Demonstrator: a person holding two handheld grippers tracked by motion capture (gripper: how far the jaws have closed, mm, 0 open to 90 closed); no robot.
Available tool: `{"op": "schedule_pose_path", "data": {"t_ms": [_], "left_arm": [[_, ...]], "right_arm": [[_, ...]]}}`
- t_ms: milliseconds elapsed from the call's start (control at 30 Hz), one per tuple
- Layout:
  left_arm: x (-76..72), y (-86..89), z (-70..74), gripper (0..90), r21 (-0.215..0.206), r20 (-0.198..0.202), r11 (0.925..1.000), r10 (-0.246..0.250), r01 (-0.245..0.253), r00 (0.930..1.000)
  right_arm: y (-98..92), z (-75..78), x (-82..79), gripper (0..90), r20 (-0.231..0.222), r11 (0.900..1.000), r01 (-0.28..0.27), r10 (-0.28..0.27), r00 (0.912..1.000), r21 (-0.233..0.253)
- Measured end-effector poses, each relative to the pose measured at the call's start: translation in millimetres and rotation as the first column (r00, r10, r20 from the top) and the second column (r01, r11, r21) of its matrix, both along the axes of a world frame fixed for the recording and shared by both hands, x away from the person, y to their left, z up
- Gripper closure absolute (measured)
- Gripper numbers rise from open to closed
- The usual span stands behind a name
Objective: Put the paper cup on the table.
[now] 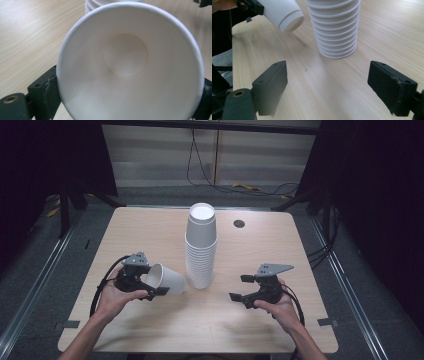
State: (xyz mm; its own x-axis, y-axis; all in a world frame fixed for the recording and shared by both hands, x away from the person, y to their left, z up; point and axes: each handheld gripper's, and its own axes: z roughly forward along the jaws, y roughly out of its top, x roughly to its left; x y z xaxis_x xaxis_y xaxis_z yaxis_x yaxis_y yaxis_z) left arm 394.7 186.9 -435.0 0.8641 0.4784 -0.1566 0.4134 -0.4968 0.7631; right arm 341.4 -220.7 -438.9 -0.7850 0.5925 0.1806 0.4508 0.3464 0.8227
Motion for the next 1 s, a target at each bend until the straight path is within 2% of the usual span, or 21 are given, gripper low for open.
{"op": "schedule_pose_path", "data": {"t_ms": [200,233,267,300,533,700,733,767,900,933,967,1000], "left_arm": [[6.8,7.6,-0.8,7.7,0.044,0.008,0.9979,0.047,-0.047,0.9989],[7.9,8.7,-1.1,7.8,0.048,-0.003,0.9973,0.056,-0.056,0.9984],[11.8,11.9,0.7,7.8,0.084,0.01,0.9948,0.056,-0.057,0.9983],[13.7,13.0,2.0,7.8,0.094,0.007,0.9936,0.062,-0.062,0.9981],[26.2,13.4,2.6,7.7,0.112,-0.001,0.989,0.098,-0.097,0.9952],[32.5,9.0,1.3,7.5,0.175,-0.008,0.9775,0.12,-0.117,0.9927],[32.5,9.0,1.3,7.3,0.175,-0.008,0.9775,0.12,-0.117,0.9927],[34.9,8.6,2.4,7.3,0.2,-0.006,0.9718,0.129,-0.125,0.9917],[38.4,10.6,6.0,7.0,0.205,-0.01,0.9687,0.145,-0.14,0.9894],[39.7,11.6,7.0,7.0,0.218,-0.001,0.9649,0.151,-0.147,0.9886],[41.0,12.5,9.5,6.9,0.243,0.009,0.9541,0.179,-0.175,0.9839],[41.0,12.5,9.5,6.8,0.243,0.009,0.9541,0.179,-0.175,0.9839]], "right_arm": [[-3.3,-2.5,-4.8,16.2,0.01,1.0,0.021,-0.021,0.9997,-0.005],[-3.7,-3.2,-5.5,16.1,0.012,1.0,0.024,-0.024,0.9997,-0.008],[-4.3,-3.9,-5.8,16.2,0.014,1.0,0.023,-0.023,0.9996,-0.004],[-5.0,-4.7,-5.5,16.1,0.015,1.0,0.025,-0.025,0.9996,-0.001],[-8.2,-10.9,-2.7,16.2,-0.001,1.0,0.025,-0.025,0.9997,0.002],[-9.6,-11.4,-3.9,16.2,-0.003,1.0,0.025,-0.025,0.9997,0.005],[-9.3,-11.7,-4.4,16.2,-0.002,1.0,0.025,-0.025,0.9997,0.008],[-9.2,-11.6,-5.0,16.2,-0.003,1.0,0.023,-0.023,0.9997,0.003],[-9.5,-11.3,-4.8,16.1,-0.001,1.0,0.02,-0.02,0.9998,0.001],[-9.5,-11.4,-4.6,16.1,-0.001,1.0,0.021,-0.021,0.9998,0.0],[-9.8,-11.7,-4.0,16.1,-0.001,1.0,0.02,-0.02,0.9998,-0.001],[-9.8,-11.9,-3.9,16.0,-0.005,1.0,0.02,-0.02,0.9998,0.002]]}}
